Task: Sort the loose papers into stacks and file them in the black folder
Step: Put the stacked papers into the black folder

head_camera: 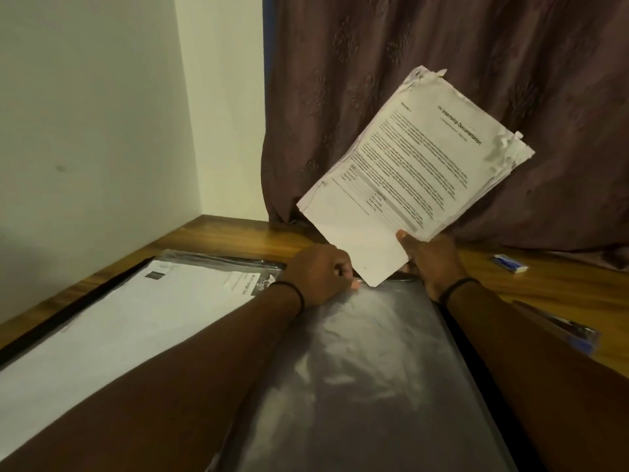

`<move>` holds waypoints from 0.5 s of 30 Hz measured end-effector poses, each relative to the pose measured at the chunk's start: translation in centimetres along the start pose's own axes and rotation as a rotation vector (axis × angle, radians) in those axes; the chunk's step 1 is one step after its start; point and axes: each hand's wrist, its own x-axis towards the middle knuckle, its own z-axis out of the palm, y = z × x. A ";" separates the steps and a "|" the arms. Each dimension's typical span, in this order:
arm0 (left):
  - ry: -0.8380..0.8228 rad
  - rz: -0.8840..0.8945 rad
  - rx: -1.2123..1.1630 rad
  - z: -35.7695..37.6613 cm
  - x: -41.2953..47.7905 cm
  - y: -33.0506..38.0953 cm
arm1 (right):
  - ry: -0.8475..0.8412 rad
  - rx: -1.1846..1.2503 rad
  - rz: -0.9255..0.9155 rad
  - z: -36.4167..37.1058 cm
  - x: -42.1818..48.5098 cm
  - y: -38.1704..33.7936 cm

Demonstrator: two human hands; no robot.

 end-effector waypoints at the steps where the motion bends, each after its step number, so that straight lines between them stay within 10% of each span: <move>1: 0.026 0.020 -0.002 0.0 -0.1 0.2 | 0.019 0.003 -0.012 -0.1 0.0 0.0; 15: 0.082 0.087 0.081 0.6 -0.1 1.8 | 0.323 0.087 -0.190 -0.1 0.6 -1.6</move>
